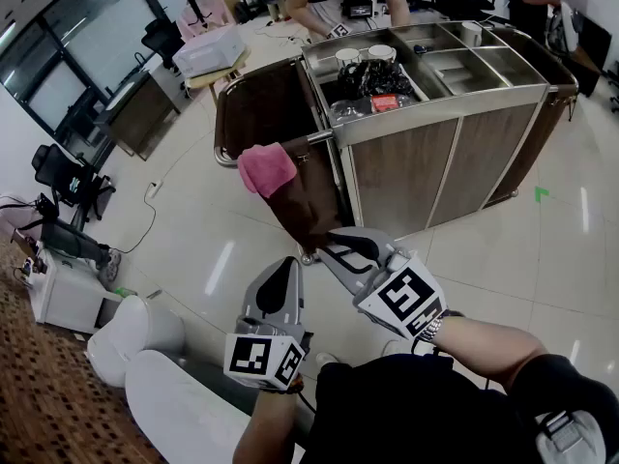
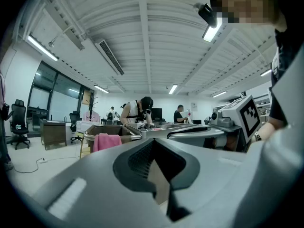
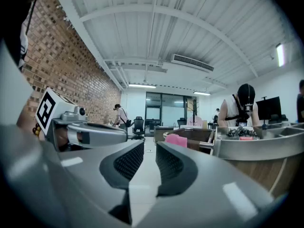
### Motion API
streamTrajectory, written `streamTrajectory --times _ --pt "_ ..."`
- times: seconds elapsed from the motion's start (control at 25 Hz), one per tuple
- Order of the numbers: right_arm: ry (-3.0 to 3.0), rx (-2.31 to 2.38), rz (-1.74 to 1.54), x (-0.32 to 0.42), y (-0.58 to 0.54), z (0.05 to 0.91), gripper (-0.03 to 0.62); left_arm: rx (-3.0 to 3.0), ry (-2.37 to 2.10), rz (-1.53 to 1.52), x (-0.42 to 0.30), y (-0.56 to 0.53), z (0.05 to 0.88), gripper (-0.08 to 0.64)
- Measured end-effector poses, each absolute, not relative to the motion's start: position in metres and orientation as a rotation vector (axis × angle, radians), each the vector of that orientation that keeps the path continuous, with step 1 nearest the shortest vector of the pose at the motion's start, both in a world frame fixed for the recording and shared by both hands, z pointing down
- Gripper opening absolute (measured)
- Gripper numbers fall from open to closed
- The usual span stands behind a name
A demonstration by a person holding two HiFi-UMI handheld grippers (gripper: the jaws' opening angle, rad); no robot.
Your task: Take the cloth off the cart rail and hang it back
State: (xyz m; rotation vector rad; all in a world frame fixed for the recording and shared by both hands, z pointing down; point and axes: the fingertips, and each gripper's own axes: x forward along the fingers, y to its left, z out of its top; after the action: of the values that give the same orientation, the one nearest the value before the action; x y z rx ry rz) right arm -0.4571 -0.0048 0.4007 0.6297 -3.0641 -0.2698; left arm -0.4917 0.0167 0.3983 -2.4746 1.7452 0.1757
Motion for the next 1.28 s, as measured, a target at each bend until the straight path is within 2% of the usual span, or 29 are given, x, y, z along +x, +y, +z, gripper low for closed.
streamTrajectory --times 0.4,0.88,1.28 --pt "-3.009 0.665 -0.154 -0.496 -0.062 0.422 0.123 -2.49 1.745 0.185 -0.527 -0.024 0.402 0.003" --pt "-2.874 0.788 -0.06 -0.588 -0.161 0.45 0.181 -2.585 1.716 0.185 -0.622 -0.109 0.418 0.003" --pt "-2.762 0.892 0.083 -0.636 -0.245 0.488 0.218 -2.67 1.698 0.187 -0.683 -0.171 0.436 0.003"
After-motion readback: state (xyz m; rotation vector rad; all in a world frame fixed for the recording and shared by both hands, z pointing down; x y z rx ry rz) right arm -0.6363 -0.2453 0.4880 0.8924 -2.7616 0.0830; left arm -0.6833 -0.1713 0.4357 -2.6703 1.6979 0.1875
